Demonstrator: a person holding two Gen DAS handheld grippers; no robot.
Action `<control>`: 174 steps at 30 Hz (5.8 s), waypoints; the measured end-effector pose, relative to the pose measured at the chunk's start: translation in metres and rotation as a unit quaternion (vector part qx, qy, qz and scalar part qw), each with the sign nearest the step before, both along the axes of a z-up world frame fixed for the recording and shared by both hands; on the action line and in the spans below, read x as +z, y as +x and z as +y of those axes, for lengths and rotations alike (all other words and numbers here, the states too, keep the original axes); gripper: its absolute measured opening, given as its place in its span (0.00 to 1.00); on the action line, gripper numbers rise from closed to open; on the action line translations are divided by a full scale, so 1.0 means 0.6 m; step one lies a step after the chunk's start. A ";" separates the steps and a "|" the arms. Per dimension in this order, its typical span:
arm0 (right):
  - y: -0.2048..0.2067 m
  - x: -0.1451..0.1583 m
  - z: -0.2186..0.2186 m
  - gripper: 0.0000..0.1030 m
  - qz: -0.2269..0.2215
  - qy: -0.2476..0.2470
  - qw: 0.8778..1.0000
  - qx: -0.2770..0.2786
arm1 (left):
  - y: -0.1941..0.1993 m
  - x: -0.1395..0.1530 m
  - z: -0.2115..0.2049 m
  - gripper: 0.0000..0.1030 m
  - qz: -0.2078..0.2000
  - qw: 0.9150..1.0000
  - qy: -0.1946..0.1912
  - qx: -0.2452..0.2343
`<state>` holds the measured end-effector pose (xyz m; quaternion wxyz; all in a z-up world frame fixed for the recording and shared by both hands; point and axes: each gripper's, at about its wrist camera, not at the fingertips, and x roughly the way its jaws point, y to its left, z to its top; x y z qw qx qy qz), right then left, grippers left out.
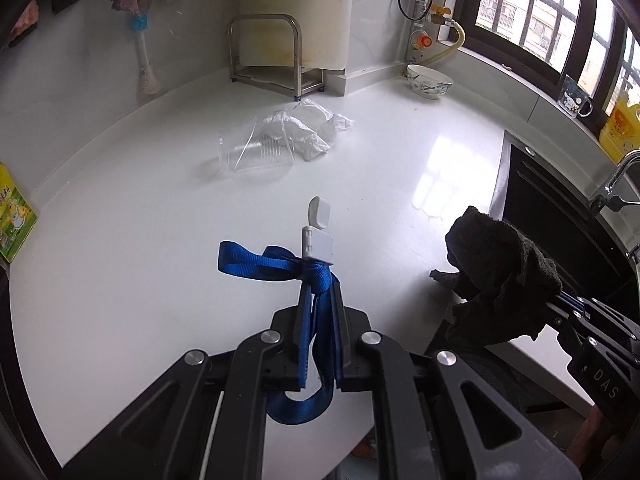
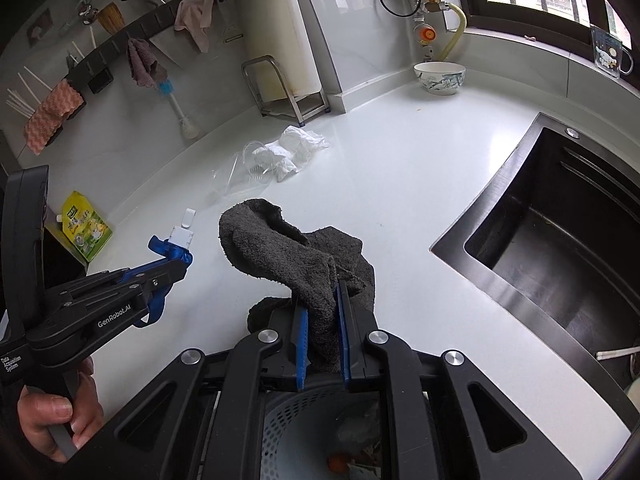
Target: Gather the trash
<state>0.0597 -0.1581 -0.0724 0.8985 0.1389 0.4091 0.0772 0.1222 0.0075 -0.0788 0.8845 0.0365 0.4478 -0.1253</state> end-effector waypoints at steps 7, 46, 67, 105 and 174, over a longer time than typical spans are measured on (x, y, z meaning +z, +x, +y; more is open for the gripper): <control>-0.084 0.010 -0.022 0.12 0.004 0.000 1.000 0.022 | -0.085 0.010 -0.031 0.09 0.001 1.000 0.001 0.002; -0.220 -0.128 -0.069 0.12 0.126 0.001 0.989 0.074 | -0.254 -0.126 -0.083 0.11 0.127 0.991 0.013 0.034; -0.226 -0.093 -0.081 0.46 0.099 0.018 0.993 0.063 | -0.260 -0.064 -0.049 0.62 0.086 0.994 0.032 0.063; -0.074 0.041 -0.038 0.56 0.012 0.011 0.999 0.031 | -0.095 0.076 0.025 0.78 -0.035 0.994 0.009 0.099; 0.469 -0.065 0.136 0.59 0.024 -0.067 0.997 0.025 | 0.386 -0.106 0.179 0.90 -0.034 0.990 0.060 0.124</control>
